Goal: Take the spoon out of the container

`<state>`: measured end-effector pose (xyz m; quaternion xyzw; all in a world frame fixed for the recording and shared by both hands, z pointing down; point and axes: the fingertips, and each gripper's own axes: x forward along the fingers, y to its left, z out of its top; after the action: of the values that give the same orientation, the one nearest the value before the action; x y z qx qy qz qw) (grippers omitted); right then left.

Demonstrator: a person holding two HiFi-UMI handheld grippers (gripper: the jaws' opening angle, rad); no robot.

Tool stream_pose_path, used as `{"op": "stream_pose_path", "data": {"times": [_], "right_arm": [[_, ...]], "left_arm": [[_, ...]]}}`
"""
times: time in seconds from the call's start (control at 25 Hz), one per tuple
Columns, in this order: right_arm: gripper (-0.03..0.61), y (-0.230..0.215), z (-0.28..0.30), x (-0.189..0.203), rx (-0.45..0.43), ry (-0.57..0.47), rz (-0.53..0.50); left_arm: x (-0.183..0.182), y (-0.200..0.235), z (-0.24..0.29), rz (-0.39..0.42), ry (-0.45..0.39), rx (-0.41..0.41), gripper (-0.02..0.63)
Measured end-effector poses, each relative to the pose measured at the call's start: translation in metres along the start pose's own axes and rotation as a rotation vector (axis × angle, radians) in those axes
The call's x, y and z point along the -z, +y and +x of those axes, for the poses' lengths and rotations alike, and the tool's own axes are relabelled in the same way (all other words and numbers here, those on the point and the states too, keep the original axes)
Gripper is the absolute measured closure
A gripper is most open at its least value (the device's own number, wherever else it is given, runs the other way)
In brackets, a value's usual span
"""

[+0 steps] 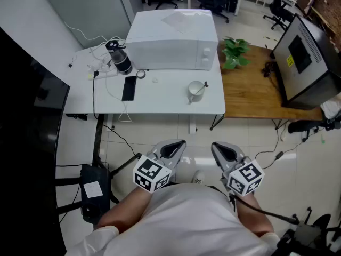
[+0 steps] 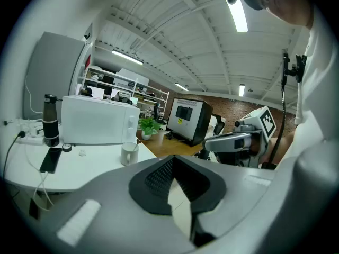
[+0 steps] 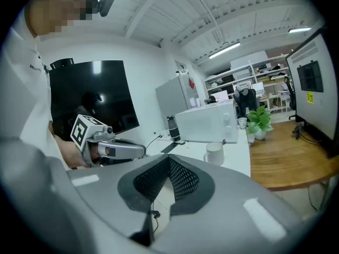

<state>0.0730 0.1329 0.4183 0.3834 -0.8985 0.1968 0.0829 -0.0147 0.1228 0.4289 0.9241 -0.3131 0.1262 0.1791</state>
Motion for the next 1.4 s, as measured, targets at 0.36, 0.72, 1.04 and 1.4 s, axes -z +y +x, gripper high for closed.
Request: {"op": "stream_pose_path", "data": {"times": [0.36, 0.72, 1.04, 1.4], "right_arm": [[0.571, -0.021, -0.029, 0.004, -0.038, 0.002, -0.004], [0.571, -0.034, -0.035, 0.011, -0.106, 0.019, -0.002], [0.572, -0.052, -0.013, 0.007, -0.106, 0.022, 0.008], [0.572, -0.083, 0.039, -0.017, -0.012, 0.025, 0.032]], "left_arm": [[-0.003, -0.020, 0.017, -0.010, -0.021, -0.064, 0.609], [-0.001, -0.036, 0.032, 0.005, -0.006, -0.126, 0.609], [0.000, -0.014, 0.047, -0.010, 0.016, -0.121, 0.609], [-0.033, 0.047, 0.081, 0.032, 0.019, -0.017, 0.609]]}}
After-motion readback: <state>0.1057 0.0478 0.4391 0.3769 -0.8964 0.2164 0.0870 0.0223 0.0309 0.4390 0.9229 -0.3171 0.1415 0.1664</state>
